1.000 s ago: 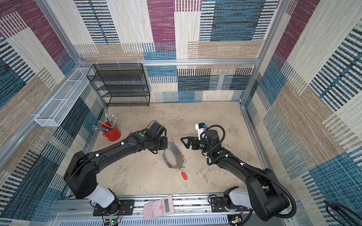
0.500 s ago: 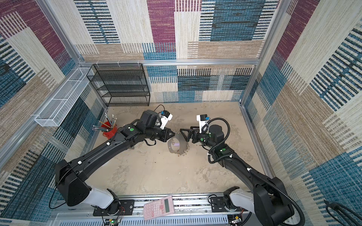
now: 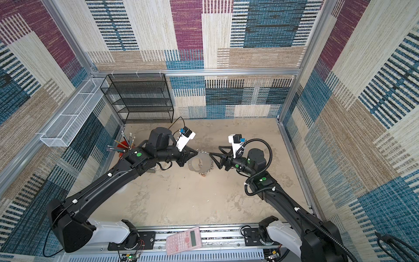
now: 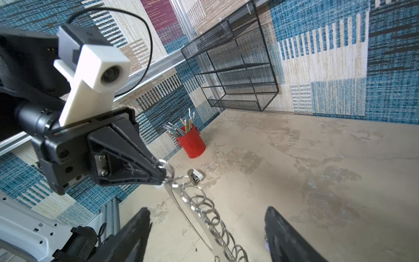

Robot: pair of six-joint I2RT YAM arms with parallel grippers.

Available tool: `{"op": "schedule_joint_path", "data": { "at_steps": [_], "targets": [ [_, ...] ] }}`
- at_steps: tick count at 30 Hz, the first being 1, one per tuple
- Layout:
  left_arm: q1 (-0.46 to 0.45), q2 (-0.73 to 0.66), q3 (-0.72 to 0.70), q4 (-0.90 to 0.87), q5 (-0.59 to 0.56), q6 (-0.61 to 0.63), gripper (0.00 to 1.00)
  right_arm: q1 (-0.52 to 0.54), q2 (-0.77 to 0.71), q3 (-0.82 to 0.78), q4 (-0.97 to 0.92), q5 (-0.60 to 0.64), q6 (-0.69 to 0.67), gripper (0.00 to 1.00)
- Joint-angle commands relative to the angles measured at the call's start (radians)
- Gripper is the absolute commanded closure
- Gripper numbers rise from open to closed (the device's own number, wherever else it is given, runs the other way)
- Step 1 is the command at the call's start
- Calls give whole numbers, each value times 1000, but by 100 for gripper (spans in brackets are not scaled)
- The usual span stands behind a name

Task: Attach keys to a key ring
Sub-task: Pick up the keyring from the center of the table.

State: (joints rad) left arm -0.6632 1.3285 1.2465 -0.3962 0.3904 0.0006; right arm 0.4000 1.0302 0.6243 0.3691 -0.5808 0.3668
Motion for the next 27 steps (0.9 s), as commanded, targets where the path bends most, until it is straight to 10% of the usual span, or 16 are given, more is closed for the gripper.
{"op": "schedule_joint_path", "data": {
  "at_steps": [1, 14, 27],
  "targets": [
    [3, -68, -99, 252, 50, 143, 100, 0, 5, 36, 26, -43, -5, 21],
    [17, -169, -284, 441, 148, 419, 100, 0, -40, 149, -240, -30, -50, 30],
    [25, -118, -307, 559, 266, 432, 100, 13, 50, 214, -293, -117, -110, 49]
  ]
}}
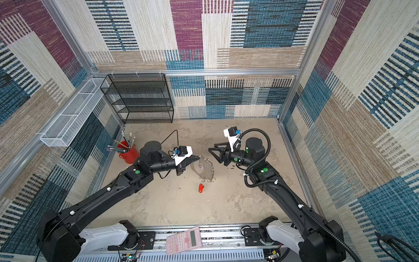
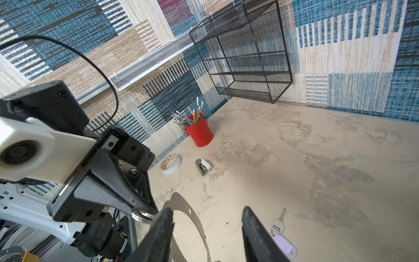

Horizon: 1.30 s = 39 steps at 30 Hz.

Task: Attach keys to a key ring
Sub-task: Pick up the keyring from the center of the table.

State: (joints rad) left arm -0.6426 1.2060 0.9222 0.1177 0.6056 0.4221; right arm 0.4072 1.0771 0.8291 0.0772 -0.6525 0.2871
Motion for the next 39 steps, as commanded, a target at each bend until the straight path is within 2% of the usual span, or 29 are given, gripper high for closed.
{"op": "schedule_joint_path", "data": {
  "at_steps": [1, 6, 17, 18, 19, 23, 27, 32, 39],
  "targets": [
    [9, 8, 24, 34, 62, 12, 100, 8, 3, 7, 9, -62, -30, 49],
    [32, 35, 45, 24, 111, -23, 100, 29, 12, -11, 39, -130, -36, 51],
    [47, 56, 61, -13, 197, -32, 100, 67, 56, -12, 64, -98, -52, 59],
    [47, 59, 60, -12, 193, -33, 100, 68, 55, -7, 58, -99, -53, 56],
    [47, 59, 60, -15, 189, -32, 100, 67, 50, 5, 44, -93, -52, 48],
    [49, 58, 50, -19, 183, -20, 100, 67, -7, 10, 65, -58, -46, 38],
    [49, 59, 47, -6, 200, -28, 100, 66, 3, 48, 73, -46, -34, 37],
    [51, 58, 50, -10, 222, -36, 100, 65, 4, 40, 68, -36, -52, 40],
    [52, 53, 66, -65, 265, -18, 100, 65, 7, 36, 4, -44, -118, 54]
  ]
}}
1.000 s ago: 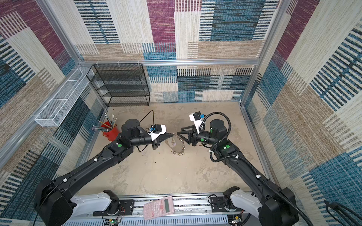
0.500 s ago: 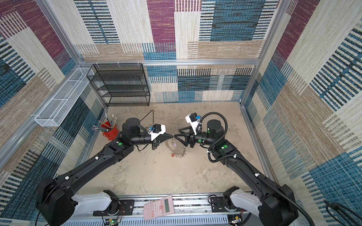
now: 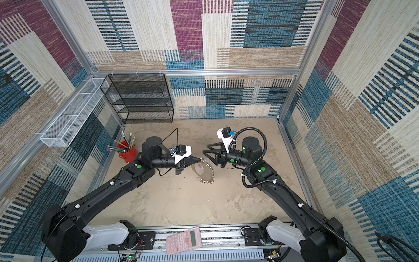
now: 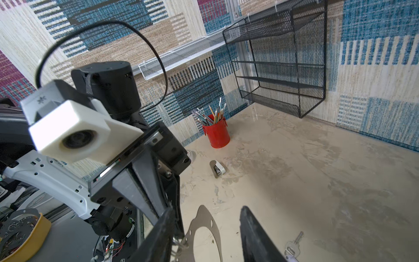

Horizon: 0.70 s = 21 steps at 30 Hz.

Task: Attach keys to a key ring
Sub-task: Pick up the keyring from the center of the table.

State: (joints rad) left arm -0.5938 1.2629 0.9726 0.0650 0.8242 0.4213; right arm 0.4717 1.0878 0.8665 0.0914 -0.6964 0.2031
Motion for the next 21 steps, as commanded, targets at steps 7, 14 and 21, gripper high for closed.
{"op": "schedule_joint_path", "data": {
  "at_steps": [7, 14, 21],
  "targets": [
    [3, 5, 25, -36, 62, -6, 100, 2, 33, 4, -11, -53, -34, 65],
    [21, 16, 42, -37, 92, -19, 100, 2, 24, -37, 11, -108, -21, 64],
    [35, 41, 75, -65, 128, -25, 100, 2, 2, -71, 54, -138, 4, 58]
  ]
}}
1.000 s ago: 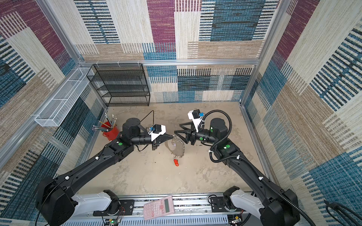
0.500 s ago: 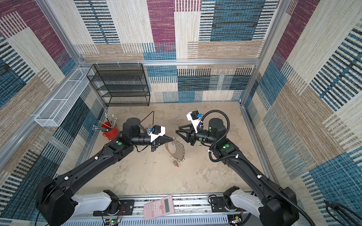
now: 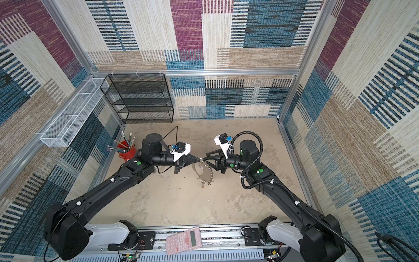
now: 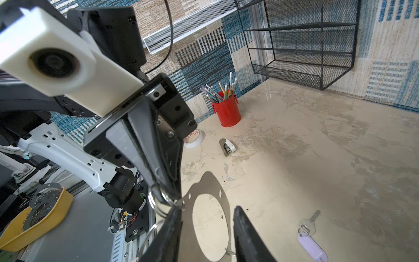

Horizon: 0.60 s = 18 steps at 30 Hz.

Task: Attach keys to a key ring
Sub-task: Pick up the keyring from the center of the table.

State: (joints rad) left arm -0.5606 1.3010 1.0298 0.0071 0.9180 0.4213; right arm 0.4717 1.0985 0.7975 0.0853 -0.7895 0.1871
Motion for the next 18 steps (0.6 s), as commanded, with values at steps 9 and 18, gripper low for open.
{"op": "schedule_joint_path", "data": {
  "at_steps": [9, 18],
  "targets": [
    [11, 18, 38, -34, 43, -33, 100, 2, -41, -28, 127, -65, 53, 50],
    [23, 47, 67, -37, 73, -59, 100, 2, -76, -48, 162, -74, 68, 44]
  ]
}}
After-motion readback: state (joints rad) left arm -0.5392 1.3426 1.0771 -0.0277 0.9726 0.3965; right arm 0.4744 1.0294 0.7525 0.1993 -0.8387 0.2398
